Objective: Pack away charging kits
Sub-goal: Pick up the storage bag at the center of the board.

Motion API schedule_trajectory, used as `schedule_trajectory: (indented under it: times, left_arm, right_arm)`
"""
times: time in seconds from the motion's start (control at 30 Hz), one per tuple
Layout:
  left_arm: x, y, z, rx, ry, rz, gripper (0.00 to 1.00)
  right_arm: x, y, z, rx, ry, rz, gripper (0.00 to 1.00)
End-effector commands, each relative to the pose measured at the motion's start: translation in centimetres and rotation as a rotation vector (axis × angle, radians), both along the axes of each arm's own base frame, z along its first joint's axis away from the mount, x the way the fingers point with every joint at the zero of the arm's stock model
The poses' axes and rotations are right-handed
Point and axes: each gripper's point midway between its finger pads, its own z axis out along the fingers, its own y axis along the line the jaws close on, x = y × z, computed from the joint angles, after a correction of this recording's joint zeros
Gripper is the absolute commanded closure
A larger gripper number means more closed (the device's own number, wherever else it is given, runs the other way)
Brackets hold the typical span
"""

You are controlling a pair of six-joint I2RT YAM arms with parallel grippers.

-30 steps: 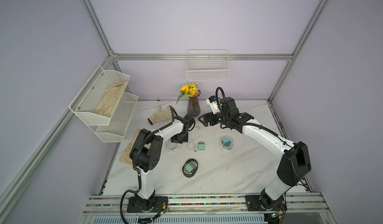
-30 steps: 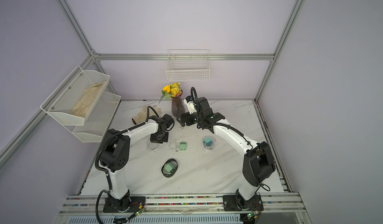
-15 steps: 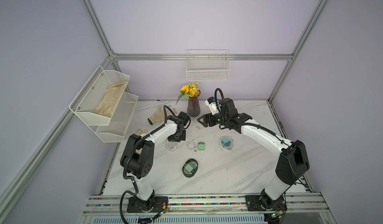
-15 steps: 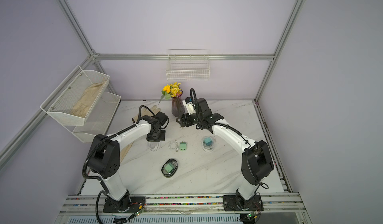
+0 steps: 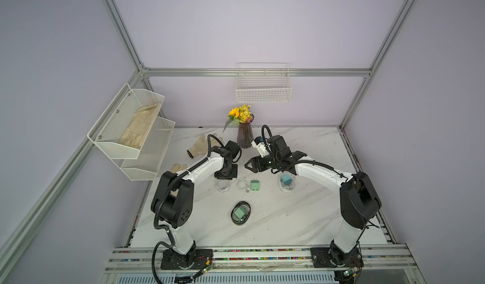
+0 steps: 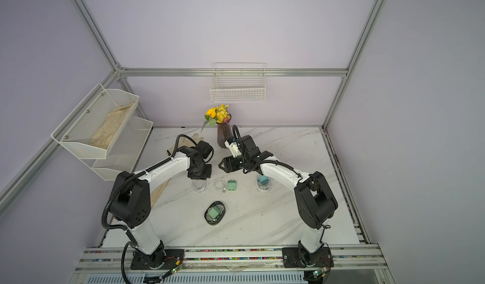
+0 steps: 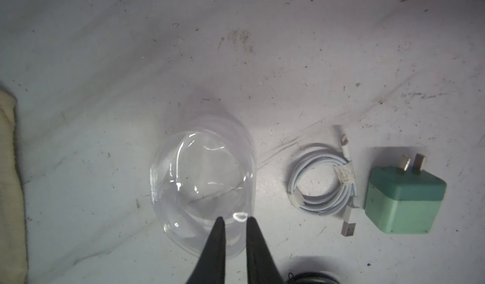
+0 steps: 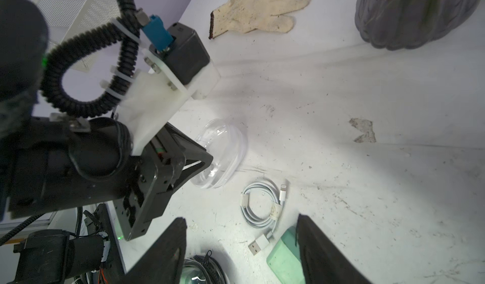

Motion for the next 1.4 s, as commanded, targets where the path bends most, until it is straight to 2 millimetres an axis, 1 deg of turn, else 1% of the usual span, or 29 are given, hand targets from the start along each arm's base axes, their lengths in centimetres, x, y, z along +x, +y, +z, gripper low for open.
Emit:
schedule_trajectory:
  times: [0.0,0.03,0.1,0.13,0.23,0.37,0.47,0.57,0.67,0.73,0.8,0.87,1.0,1.13,1.23,1.37]
  left_arm:
    - [-0.1,-0.3,-0.5,0.029,-0.005,0.012,0.68]
    - [0.0,-0.6,-0.4,0.031,-0.010,0.012,0.63]
    - [0.3,-1.0,-0.5,0.047,-0.016,0.010,0.57]
    - [0.4,-1.2,-0.6,0.066,-0.017,-0.001,0.52]
    - [0.5,-0.7,-1.5,0.178,0.009,0.001,0.51]
    - [0.7,0.0,-2.4,0.281,0.016,0.009,0.45]
    - [0.8,0.3,-2.1,0.322,-0.003,0.009,0.44]
    - [0.8,0.1,-1.4,0.308,-0.018,-0.004,0.44]
    - [0.7,-0.3,-0.1,0.288,-0.050,-0.029,0.44]
    - [0.8,-0.2,0.6,0.287,-0.064,-0.037,0.43]
    - [0.8,0.4,0.9,0.320,-0.071,-0.039,0.42]
    - [0.7,1.1,0.5,0.355,-0.061,-0.041,0.40]
    - [0.4,1.7,-0.7,0.357,-0.037,-0.028,0.35]
    - [0.4,2.7,-1.8,0.355,-0.021,-0.014,0.35]
    - [0.6,3.1,-2.0,0.332,-0.025,-0.015,0.35]
    - [0.6,3.4,-2.9,0.292,0.001,-0.026,0.33]
  right_arm:
    - [0.1,-0.3,2.1,0.028,-0.065,-0.004,0.30]
    - [0.1,-0.5,2.2,0.025,-0.074,-0.006,0.30]
    - [0.0,-0.9,2.4,0.023,-0.085,-0.009,0.29]
    - [0.0,-1.2,2.5,0.025,-0.089,-0.010,0.29]
    - [0.1,-1.8,2.7,0.024,-0.101,-0.013,0.29]
    - [0.2,-2.4,2.9,0.025,-0.109,-0.015,0.29]
    - [0.2,-2.7,3.0,0.026,-0.112,-0.015,0.29]
    - [0.3,-2.9,2.9,0.023,-0.113,-0.013,0.29]
    - [0.4,-2.8,2.6,0.022,-0.107,-0.011,0.29]
    - [0.5,-2.7,2.6,0.024,-0.105,-0.009,0.29]
    - [0.6,-2.6,2.4,0.025,-0.101,-0.008,0.29]
    - [0.8,-2.5,2.4,0.026,-0.100,-0.008,0.29]
    - [0.9,-2.4,2.6,0.027,-0.100,-0.013,0.29]
    - [1.1,-2.4,2.5,0.024,-0.091,-0.021,0.29]
    - [1.2,-2.4,2.5,0.024,-0.090,-0.023,0.29]
    - [1.4,-2.3,2.4,0.024,-0.083,-0.028,0.29]
